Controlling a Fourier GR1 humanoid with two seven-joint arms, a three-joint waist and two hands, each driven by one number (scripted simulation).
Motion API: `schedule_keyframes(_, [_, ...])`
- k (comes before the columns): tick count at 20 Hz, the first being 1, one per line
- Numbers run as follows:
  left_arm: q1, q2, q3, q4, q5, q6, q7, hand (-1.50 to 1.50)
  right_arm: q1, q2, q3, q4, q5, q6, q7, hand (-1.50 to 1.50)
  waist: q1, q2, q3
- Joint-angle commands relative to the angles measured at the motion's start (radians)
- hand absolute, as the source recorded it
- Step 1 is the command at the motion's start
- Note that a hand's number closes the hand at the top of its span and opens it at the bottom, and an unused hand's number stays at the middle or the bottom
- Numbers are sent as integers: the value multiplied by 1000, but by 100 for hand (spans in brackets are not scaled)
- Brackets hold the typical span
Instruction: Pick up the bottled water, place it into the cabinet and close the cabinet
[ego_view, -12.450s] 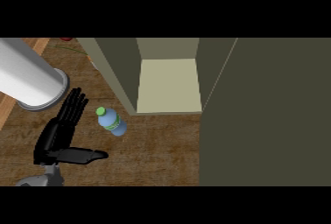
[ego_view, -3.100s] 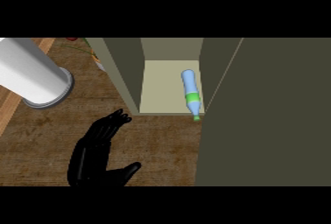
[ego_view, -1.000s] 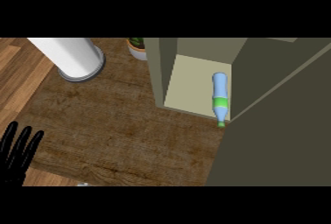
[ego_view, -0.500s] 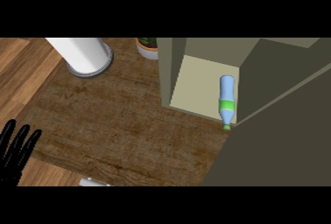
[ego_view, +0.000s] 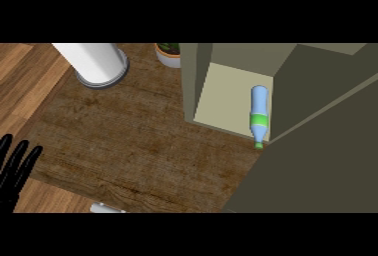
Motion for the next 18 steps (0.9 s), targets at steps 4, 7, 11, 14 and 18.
schedule_keyframes(4, [-9, 4, 16, 19, 14, -15, 1, -150, -81, 90, 117, 50, -42, -25, 104, 150, -9, 13, 0])
schedule_keyframes(7, [-9, 8, 27, 19, 19, -19, -2, -150, -79, 119, 159, 89, -112, -23, 130, 150, -2, 17, 3])
schedule_keyframes(11, [-19, 12, 29, 21, 23, -37, -1, -150, -110, 130, 166, 133, -216, 4, 144, 150, 21, 31, 4])
schedule_keyframes(14, [-16, 11, 31, 25, 24, -42, -4, -150, -144, 161, 133, 171, -276, -20, 162, 150, 24, 32, 5])
schedule_keyframes(18, [-16, 18, 47, 49, 30, -48, -3, -150, -221, 213, 86, 221, -319, -67, 223, 150, -3, 25, 7])
